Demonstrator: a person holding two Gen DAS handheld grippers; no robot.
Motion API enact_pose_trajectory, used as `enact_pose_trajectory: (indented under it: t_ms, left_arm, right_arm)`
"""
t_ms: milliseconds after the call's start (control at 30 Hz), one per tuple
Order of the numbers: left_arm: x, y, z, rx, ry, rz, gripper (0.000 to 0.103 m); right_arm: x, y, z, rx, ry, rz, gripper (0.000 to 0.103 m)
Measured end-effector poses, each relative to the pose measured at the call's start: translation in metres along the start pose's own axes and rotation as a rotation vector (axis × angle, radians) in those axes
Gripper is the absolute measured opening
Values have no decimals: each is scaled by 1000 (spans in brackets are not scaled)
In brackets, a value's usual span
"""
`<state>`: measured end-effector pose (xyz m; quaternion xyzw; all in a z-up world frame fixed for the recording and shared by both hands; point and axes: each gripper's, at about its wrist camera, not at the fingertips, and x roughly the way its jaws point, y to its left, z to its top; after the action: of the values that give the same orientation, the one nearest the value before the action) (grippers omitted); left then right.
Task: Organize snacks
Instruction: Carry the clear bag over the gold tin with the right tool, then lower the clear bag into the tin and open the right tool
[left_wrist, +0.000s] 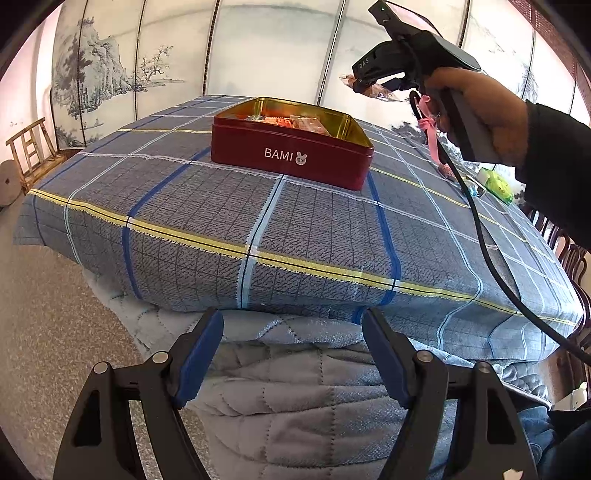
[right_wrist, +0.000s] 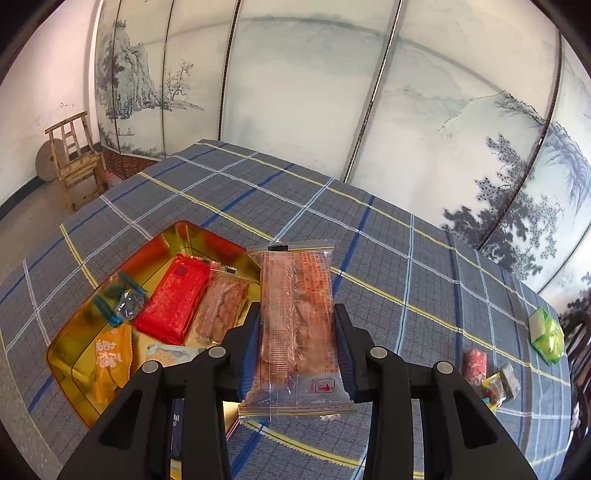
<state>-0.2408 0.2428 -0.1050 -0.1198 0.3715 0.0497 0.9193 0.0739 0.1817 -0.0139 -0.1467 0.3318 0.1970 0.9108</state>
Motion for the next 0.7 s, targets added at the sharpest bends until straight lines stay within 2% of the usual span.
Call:
enact_pose_trajectory:
  t_ms: [467, 700]
  left_arm:
    - [-1, 12, -6, -35, 12, 14, 73]
    - [1, 16, -7, -46, 17, 14, 73]
  right_arm:
    - [14, 30, -7, 11, 57, 98, 38]
    - [17, 58, -20, -67, 86, 134, 38]
